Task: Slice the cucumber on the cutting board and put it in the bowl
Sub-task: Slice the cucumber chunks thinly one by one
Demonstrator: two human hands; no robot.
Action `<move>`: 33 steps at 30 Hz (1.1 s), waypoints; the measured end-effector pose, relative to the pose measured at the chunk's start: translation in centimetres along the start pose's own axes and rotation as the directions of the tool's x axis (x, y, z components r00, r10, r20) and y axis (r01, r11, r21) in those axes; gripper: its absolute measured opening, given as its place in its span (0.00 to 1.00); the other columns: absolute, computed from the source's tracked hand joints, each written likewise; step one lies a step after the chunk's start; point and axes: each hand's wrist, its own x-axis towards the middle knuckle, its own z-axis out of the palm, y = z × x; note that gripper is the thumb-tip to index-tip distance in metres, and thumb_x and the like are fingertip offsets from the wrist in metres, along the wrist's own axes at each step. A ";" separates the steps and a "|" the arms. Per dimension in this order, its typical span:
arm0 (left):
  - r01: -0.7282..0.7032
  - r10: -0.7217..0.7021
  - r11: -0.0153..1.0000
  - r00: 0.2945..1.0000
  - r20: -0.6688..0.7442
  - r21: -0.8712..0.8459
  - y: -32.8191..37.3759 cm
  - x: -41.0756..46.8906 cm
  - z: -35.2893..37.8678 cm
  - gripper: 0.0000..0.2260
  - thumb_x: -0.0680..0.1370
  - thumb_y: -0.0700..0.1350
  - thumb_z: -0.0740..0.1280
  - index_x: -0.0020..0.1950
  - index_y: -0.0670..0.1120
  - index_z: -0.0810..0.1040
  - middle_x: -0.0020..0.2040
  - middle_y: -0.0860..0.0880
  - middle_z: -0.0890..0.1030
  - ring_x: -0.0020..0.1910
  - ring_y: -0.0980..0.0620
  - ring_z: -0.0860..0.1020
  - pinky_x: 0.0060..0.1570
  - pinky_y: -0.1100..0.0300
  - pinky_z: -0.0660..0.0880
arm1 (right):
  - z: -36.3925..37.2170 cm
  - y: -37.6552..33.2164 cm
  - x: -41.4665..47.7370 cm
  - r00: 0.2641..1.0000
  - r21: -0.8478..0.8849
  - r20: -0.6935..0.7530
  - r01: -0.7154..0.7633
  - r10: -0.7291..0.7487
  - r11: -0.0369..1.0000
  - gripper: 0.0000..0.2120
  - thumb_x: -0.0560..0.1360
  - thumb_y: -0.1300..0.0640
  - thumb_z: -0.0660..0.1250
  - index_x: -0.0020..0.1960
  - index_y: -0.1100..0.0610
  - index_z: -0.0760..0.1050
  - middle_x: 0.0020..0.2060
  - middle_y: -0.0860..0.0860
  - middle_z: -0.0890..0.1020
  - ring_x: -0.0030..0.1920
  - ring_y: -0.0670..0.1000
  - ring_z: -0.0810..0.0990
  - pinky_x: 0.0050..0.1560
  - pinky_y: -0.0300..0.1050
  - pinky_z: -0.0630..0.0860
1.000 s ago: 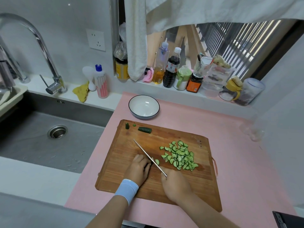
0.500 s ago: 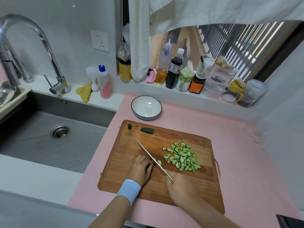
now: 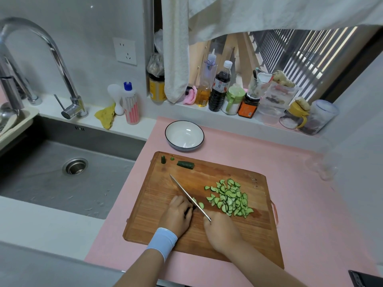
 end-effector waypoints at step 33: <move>0.024 -0.024 1.000 1.000 0.001 -0.018 0.0 0.0 -0.3 0.06 0.70 0.34 0.73 0.40 0.44 0.79 0.40 0.52 0.74 0.43 0.54 0.72 0.48 0.70 0.67 | 0.2 -0.2 -0.3 1.000 0.023 -0.009 -0.003 0.003 1.000 0.16 0.79 0.50 0.55 0.60 0.40 0.77 0.38 0.48 0.83 0.39 0.53 0.80 0.40 0.45 0.74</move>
